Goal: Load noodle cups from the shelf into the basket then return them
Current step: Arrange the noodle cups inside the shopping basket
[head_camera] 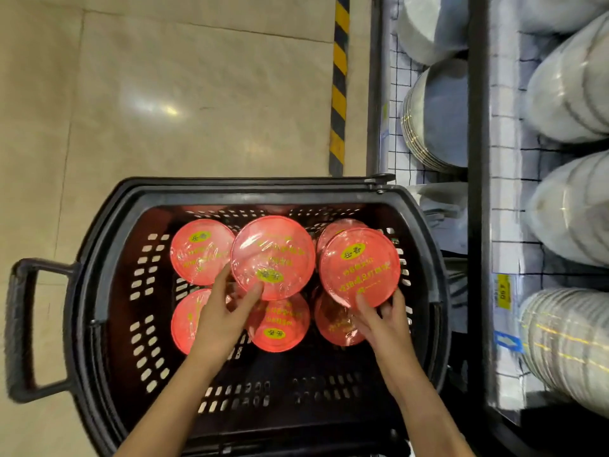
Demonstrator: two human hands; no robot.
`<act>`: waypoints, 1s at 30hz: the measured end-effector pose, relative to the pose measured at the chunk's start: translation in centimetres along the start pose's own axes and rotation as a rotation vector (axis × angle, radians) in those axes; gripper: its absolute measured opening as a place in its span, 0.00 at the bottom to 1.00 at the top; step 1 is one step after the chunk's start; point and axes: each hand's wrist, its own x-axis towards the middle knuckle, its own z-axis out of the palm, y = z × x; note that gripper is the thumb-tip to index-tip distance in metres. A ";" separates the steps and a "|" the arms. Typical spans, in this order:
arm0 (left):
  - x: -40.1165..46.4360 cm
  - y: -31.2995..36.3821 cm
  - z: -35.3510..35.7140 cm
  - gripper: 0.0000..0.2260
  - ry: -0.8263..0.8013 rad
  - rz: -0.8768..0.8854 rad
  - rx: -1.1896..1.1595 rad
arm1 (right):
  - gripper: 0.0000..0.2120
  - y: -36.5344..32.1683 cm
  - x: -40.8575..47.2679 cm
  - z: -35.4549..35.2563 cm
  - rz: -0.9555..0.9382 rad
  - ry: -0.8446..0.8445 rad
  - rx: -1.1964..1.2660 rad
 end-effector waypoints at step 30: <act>-2.3 6.0 -0.2 0.19 0.084 0.154 0.448 | 0.29 -6.9 -3.1 -0.4 -0.001 0.238 -0.460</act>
